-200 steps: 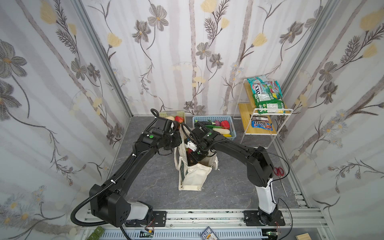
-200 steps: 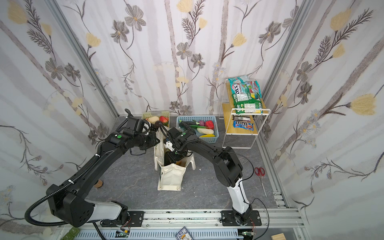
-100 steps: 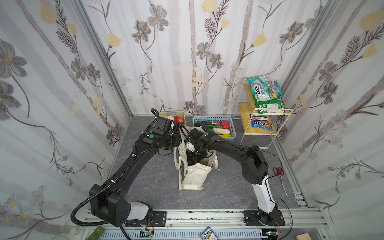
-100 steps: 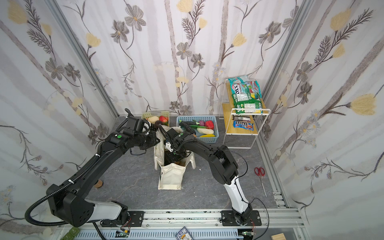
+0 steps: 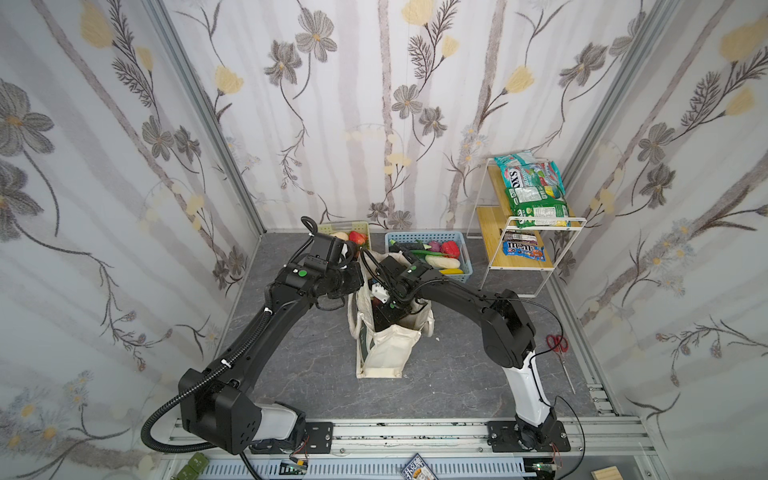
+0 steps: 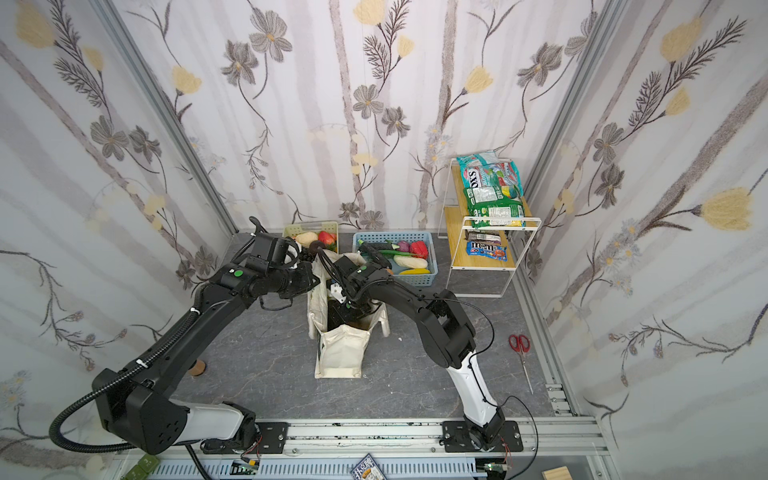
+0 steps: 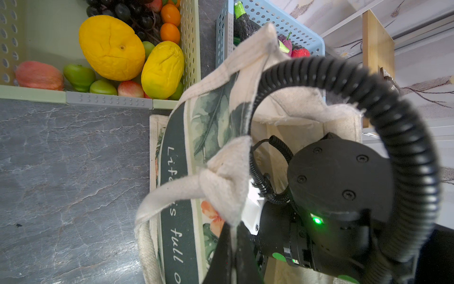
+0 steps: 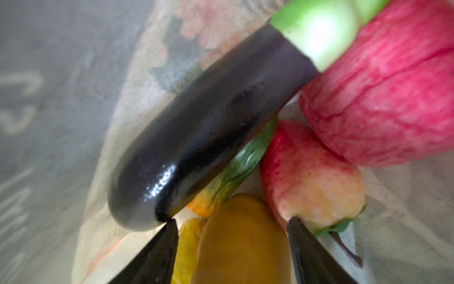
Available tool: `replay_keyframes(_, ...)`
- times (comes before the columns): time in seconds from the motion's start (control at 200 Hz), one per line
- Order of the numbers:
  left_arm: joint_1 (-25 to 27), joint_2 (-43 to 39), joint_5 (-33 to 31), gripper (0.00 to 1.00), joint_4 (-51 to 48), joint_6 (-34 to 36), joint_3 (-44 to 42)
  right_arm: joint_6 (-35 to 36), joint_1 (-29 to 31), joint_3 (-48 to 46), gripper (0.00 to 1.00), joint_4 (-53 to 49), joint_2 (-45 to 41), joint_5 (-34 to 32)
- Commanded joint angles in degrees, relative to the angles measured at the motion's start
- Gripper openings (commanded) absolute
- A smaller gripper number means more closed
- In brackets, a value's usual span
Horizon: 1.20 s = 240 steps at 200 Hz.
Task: Place the food into the grocery bag and tie it
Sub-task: 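Lower the squash into the bag while the left gripper holds the handle, then open the right gripper and lift it out of the bag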
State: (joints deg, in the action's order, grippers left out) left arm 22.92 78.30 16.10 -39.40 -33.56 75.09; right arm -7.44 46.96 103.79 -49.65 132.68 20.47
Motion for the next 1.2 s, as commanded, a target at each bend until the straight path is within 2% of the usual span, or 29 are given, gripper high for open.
replay_keyframes(0.0,0.0,-0.4,-0.5,0.00,0.8,0.1,-0.3,0.8,0.1,-0.4,0.74,2.1,-0.5,-0.4)
replay_keyframes(0.21,0.1,-0.7,-1.1,0.00,0.5,0.0,-0.4,1.6,0.1,-1.1,0.80,2.0,-5.4,0.6)
replay_keyframes(0.535,-0.1,-1.0,-1.8,0.00,0.4,-0.2,-1.2,1.7,0.1,-0.4,0.81,0.6,-11.8,0.9)
replay_keyframes(1.099,0.0,-1.4,-2.4,0.00,-0.1,-0.3,-1.0,3.9,-5.2,14.2,0.79,-4.3,-16.5,1.0)
replay_keyframes(1.194,-0.1,-1.5,-2.4,0.00,-0.2,-0.4,-0.9,3.2,-7.1,16.3,0.78,-4.2,-16.7,-0.9)
